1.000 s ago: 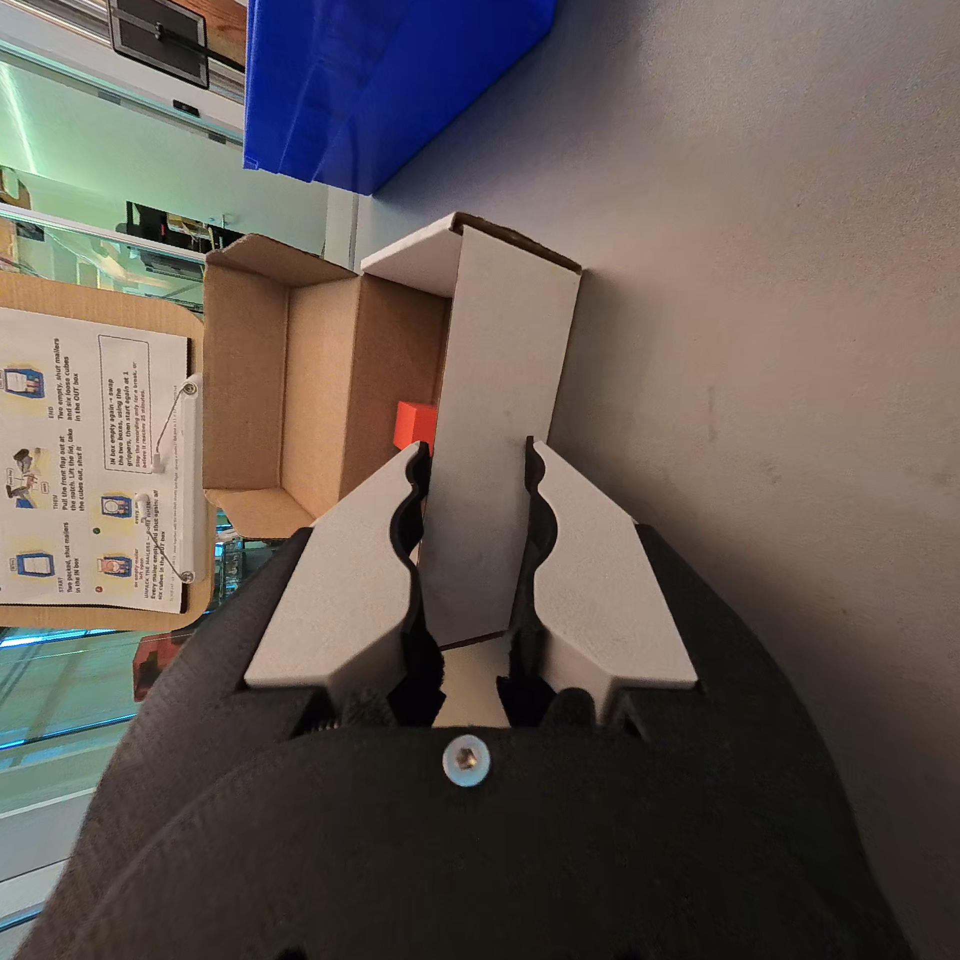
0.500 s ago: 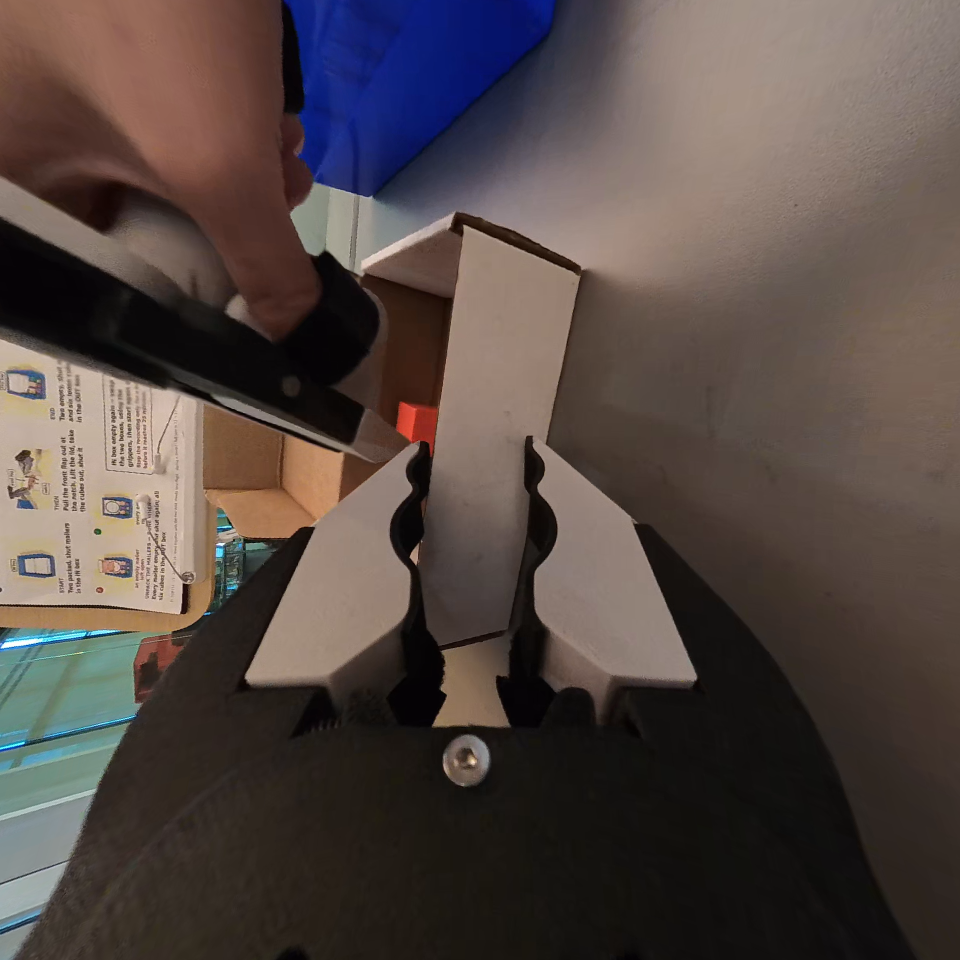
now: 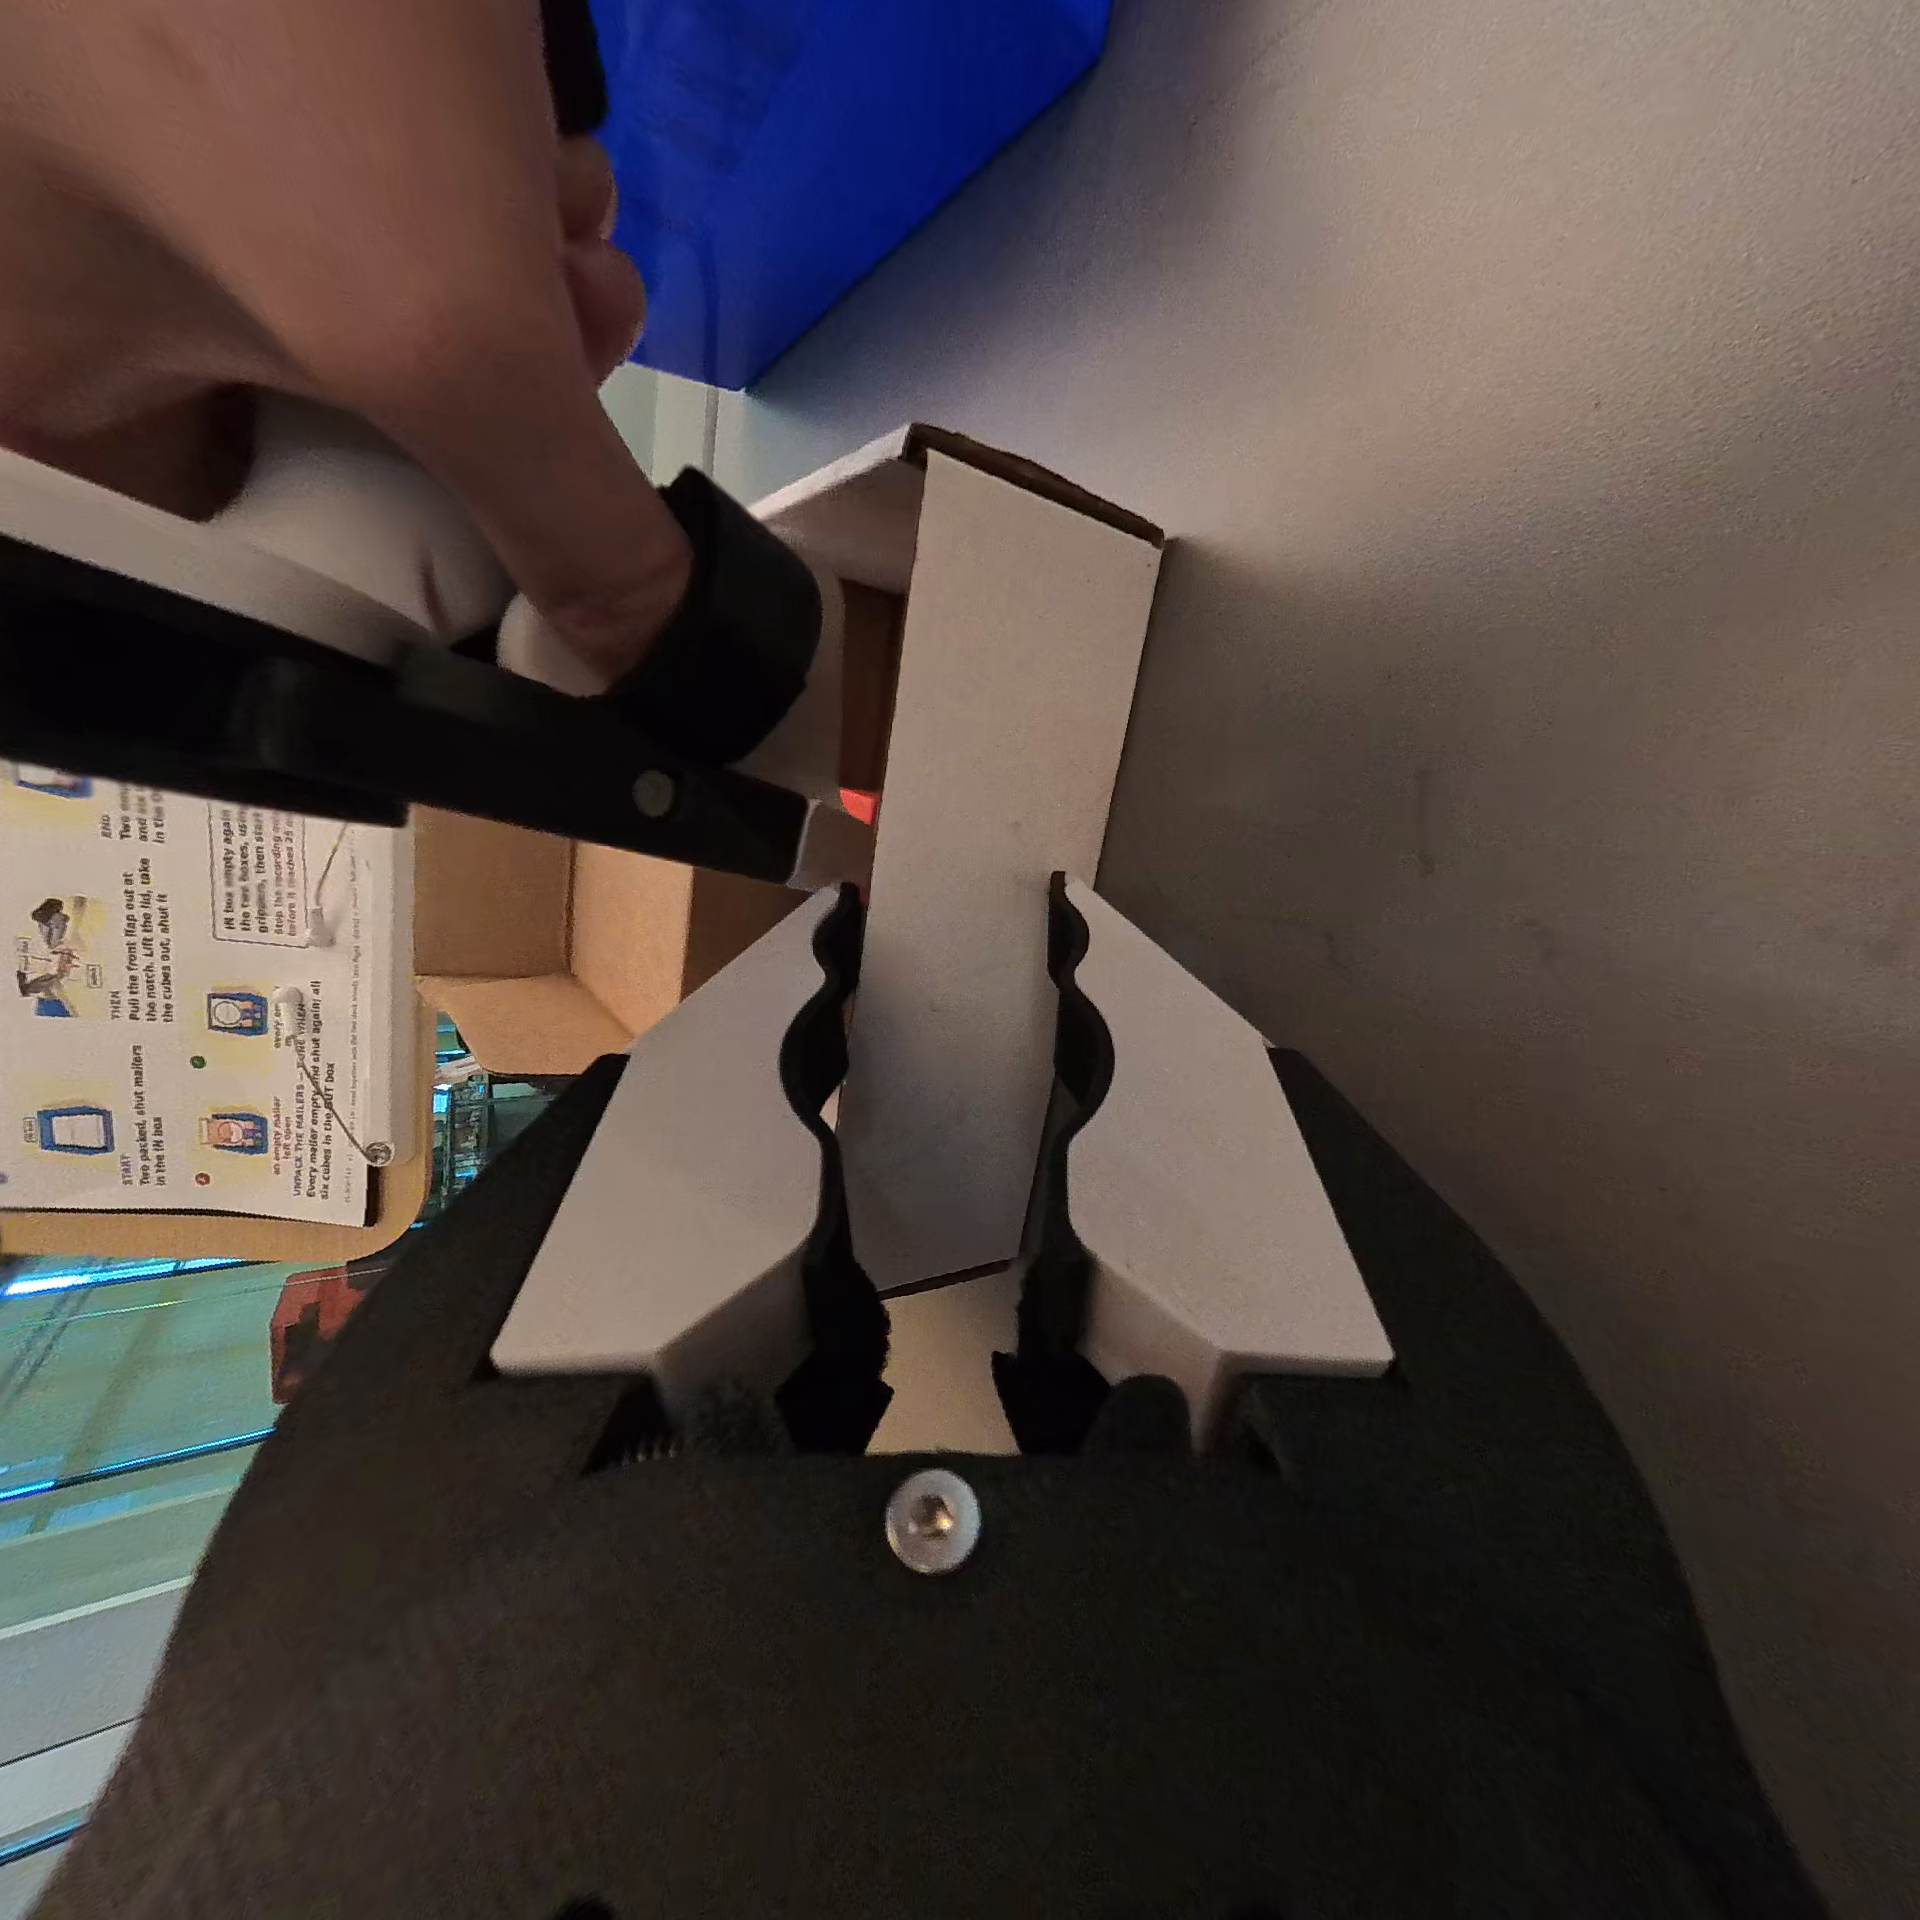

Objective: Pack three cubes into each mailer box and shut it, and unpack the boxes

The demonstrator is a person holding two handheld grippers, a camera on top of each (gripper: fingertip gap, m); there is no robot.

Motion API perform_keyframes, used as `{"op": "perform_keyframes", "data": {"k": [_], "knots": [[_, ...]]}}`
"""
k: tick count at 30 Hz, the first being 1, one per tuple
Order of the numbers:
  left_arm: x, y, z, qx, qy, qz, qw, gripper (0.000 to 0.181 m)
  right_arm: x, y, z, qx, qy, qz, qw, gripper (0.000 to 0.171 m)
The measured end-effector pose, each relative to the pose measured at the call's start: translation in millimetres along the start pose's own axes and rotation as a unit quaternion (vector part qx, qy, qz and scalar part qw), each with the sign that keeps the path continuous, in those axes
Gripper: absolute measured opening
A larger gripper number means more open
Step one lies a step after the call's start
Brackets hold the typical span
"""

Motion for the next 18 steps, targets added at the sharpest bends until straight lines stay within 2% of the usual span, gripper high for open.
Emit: {"op": "perform_keyframes", "data": {"k": [4, 8, 14, 16, 18], "knots": [[0, 0, 0, -0.001, -0.001, 0.003, 1.000, 0.035, -3, 1, -2, -0.001, -0.006, -0.004, 1.000, 0.026], [0, 0, 0, 0.001, -0.001, 0.000, 1.000, 0.035, 1, 1, 0, -0.004, -0.010, 0.001, 1.000, 0.035], [0, 0, 0, 0.001, -0.001, 0.001, 1.000, 0.035, 4, 1, 7, -0.010, -0.041, 0.010, 0.999, 0.029], [0, 0, 0, 0.001, -0.001, 0.001, 1.000, 0.035, 12, -1, -1, -0.014, -0.021, 0.009, 1.000, 0.029], [0, 0, 0, 0.001, -0.001, 0.002, 1.000, 0.035, 23, -8, -26, 0.003, 0.014, 0.008, 1.000, 0.029]]}}
Point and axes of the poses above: each gripper's, where its closed fingertips meet, z out along the fingers, y out of its underside, x = y × z across the jaws, the point moved 7 cm from there along -z, back along the fingers, and after that the axes turned 11 degrees about x, right-handed, at the moved point
